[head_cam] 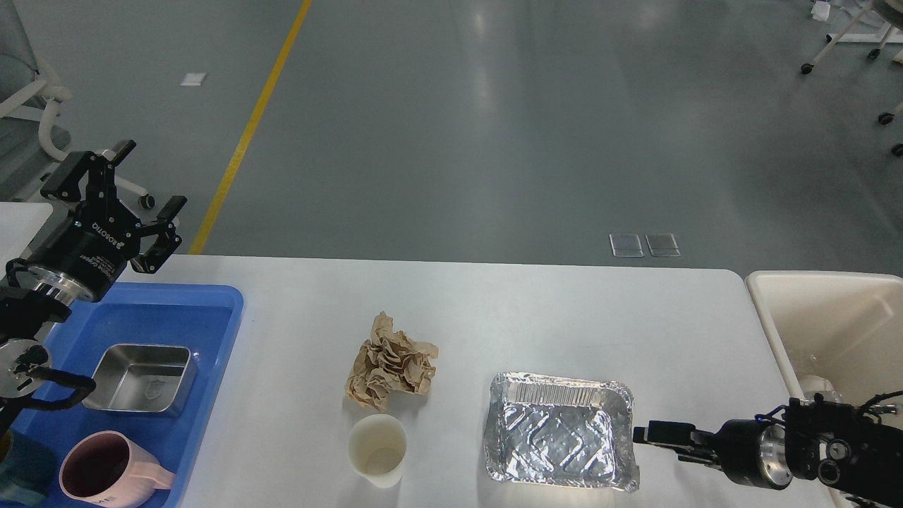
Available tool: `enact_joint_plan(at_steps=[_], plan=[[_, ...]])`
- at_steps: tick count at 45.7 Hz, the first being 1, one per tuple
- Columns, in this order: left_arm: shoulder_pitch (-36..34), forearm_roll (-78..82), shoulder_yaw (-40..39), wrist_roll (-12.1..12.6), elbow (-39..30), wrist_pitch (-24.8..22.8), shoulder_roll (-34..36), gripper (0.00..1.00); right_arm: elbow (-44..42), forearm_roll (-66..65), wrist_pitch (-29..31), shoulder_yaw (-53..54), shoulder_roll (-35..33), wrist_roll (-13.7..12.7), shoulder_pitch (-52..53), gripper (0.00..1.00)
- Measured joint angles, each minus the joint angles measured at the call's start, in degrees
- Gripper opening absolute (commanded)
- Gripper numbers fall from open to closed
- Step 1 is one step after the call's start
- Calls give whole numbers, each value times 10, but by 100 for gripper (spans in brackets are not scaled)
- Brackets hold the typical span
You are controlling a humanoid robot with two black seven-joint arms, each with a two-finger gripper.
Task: Tidy desktop
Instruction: 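Lower the right gripper to the foil tray's near edge, then grasp the foil tray edge with the right gripper and lift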
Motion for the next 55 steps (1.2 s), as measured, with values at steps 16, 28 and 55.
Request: enact_joint_plan(at_steps=[16,28,55], plan=[[3,11,2,0,1,0,-4,97,-1,3,0,-2,37,4,9,100],[4,16,2,-1,1,0,-9,97,-5,3,-1,-3,53,7,14,100],[6,17,0,-18,1,0,-7,97,-35,-24,-14,-30,105,28,25,16]])
